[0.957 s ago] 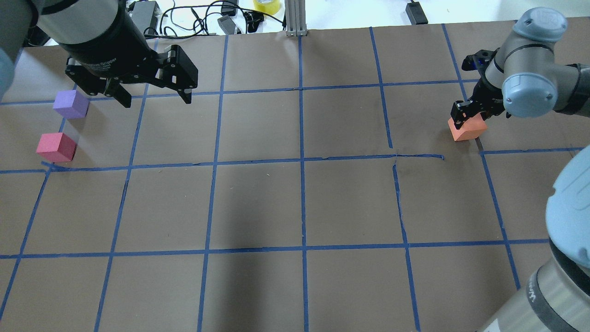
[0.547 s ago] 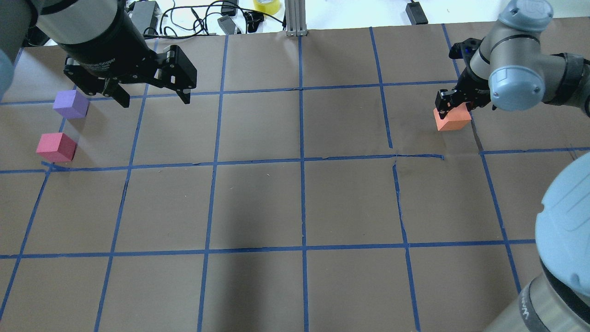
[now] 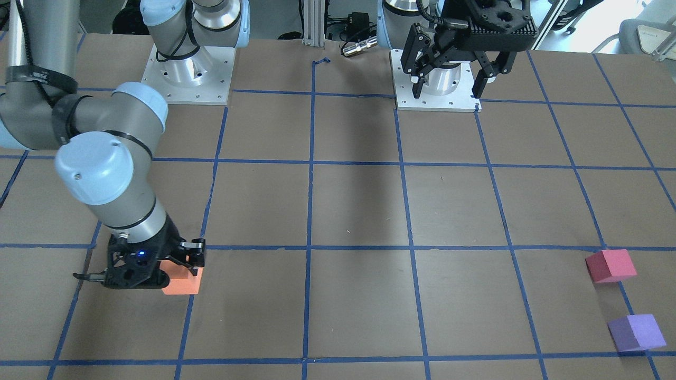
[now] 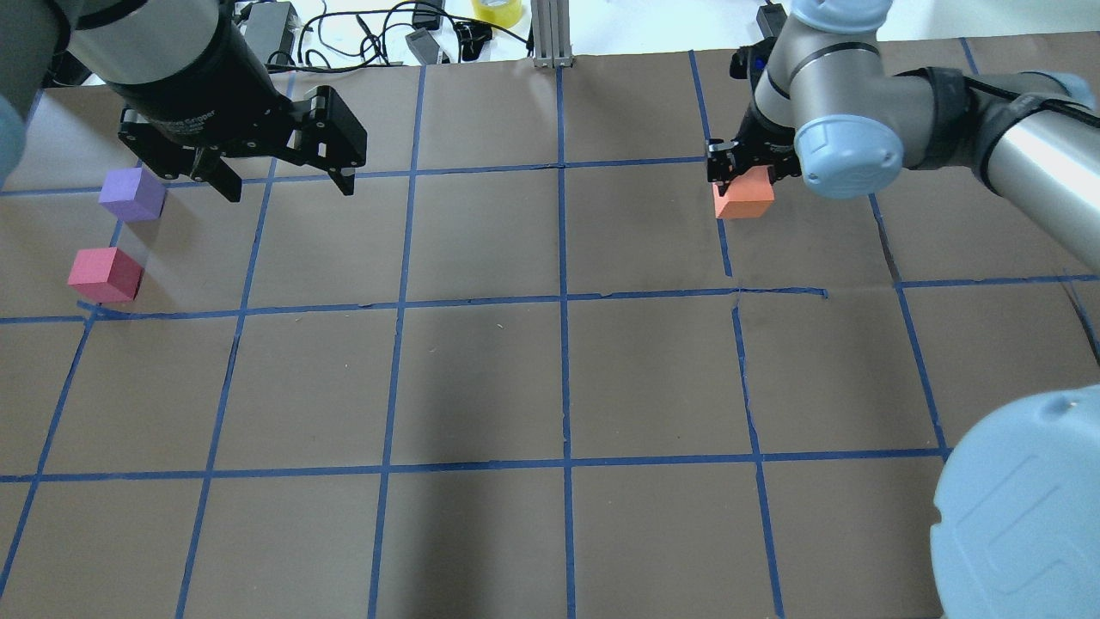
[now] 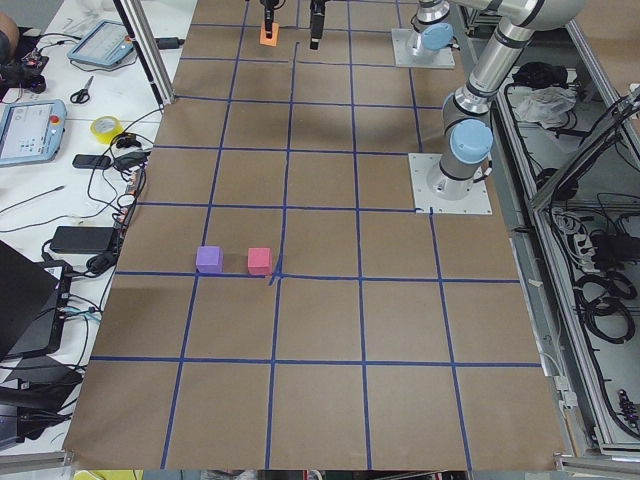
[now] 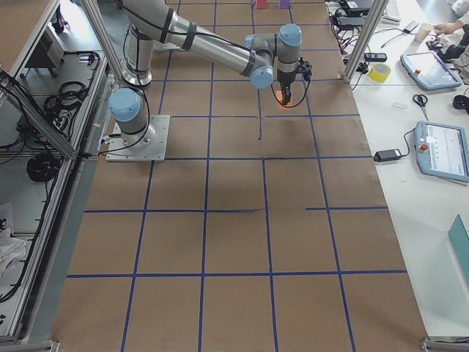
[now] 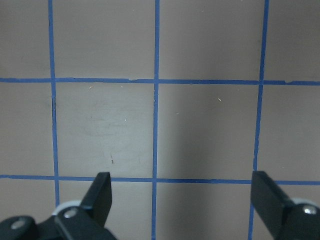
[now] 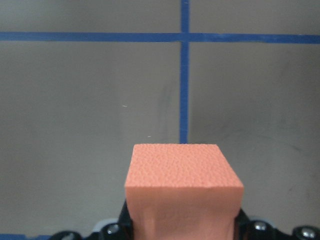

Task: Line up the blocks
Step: 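Carry the orange cube with the right gripper toward the table center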

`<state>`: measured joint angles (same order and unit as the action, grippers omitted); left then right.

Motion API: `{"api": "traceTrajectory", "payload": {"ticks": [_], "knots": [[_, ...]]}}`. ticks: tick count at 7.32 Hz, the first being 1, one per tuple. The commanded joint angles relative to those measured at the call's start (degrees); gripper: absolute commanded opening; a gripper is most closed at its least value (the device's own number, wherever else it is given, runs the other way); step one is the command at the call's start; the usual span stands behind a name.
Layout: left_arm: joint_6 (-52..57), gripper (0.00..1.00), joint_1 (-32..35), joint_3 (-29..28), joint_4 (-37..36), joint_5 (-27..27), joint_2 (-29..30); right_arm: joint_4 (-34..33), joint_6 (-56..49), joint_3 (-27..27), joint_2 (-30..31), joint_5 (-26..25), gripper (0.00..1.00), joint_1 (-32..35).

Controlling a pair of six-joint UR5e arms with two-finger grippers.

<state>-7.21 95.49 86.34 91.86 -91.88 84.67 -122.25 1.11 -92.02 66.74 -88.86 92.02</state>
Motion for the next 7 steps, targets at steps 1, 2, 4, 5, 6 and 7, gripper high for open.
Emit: {"api": "traceTrajectory", "payload": {"ticks": [1, 2, 4, 5, 6, 7], "knots": [[0.00, 1.00, 0.04, 0.23, 0.16, 0.21, -0.12, 1.75, 9.42, 2.89, -0.82, -0.34, 0.20, 9.02], [-0.09, 1.00, 0.04, 0.32, 0.42, 0.21, -0.29, 2.45, 12.75, 2.99, -0.82, -0.43, 0.21, 11.31], [-0.79, 1.00, -0.04, 0.58, 0.34, 0.39, -0.21, 3.33, 20.05, 3.08, -0.91, 0.26, 0.21, 14.93], [-0.09, 1.00, 0.04, 0.85, -0.01, -0.05, -0.12, 3.34, 24.34, 3.08, -1.87, 0.35, 0.21, 16.94], [-0.09, 1.00, 0.04, 0.94, -0.19, -0.14, -0.12, 2.90, 25.77, 3.42, -3.70, 0.53, 0.21, 18.35], [-0.17, 1.00, 0.04, 0.94, -0.10, -0.05, -0.03, 3.50, 27.18, 6.04, -6.33, 0.44, 0.21, 18.89]]}}
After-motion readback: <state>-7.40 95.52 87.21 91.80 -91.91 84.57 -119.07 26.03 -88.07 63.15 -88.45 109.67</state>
